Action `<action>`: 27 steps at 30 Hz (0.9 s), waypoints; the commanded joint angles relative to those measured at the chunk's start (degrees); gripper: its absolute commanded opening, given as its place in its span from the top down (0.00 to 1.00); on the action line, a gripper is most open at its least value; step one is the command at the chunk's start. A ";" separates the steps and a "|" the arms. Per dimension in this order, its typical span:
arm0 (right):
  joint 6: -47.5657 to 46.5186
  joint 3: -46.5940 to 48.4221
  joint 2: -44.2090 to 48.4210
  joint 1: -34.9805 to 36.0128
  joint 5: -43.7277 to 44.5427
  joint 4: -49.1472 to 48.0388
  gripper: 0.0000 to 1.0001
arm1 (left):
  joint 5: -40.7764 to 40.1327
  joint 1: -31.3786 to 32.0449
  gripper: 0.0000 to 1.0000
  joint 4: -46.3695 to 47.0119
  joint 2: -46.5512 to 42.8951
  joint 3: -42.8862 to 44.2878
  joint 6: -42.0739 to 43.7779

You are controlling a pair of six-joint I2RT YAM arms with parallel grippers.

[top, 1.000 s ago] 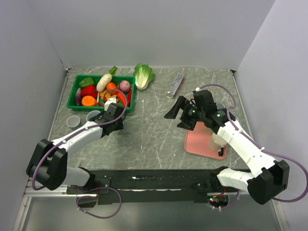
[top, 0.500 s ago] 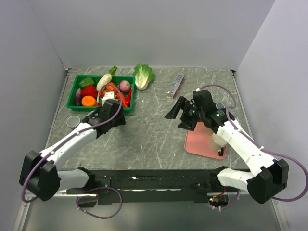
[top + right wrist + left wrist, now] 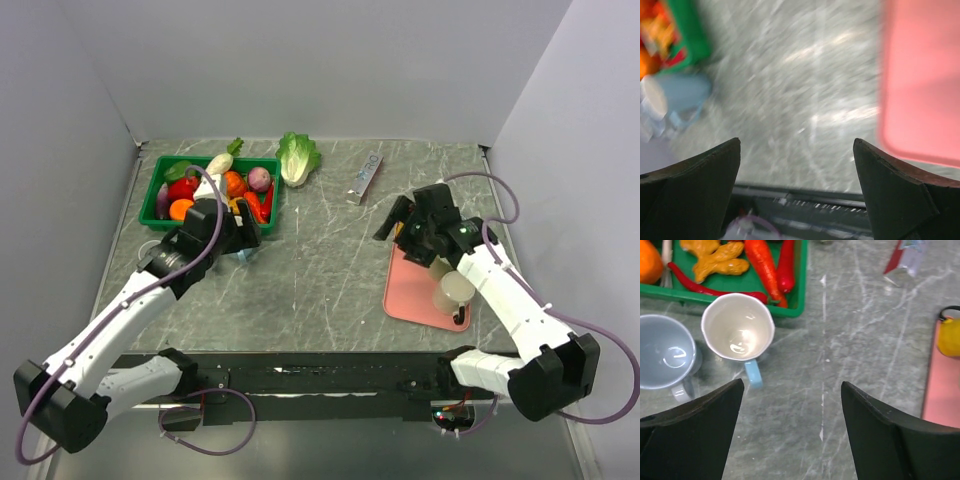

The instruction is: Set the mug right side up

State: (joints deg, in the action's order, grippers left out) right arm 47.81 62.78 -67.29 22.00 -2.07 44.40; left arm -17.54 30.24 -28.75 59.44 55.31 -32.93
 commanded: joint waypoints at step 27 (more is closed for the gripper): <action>0.97 -17.95 16.92 -34.65 7.96 14.14 0.00 | 21.23 0.26 0.04 9.59 -1.26 1.38 3.74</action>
State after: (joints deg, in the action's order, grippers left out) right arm 48.58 46.28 -54.02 -11.62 8.69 61.45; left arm 1.89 30.26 -21.78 58.52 54.41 -31.00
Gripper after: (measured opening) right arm 0.994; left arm 0.959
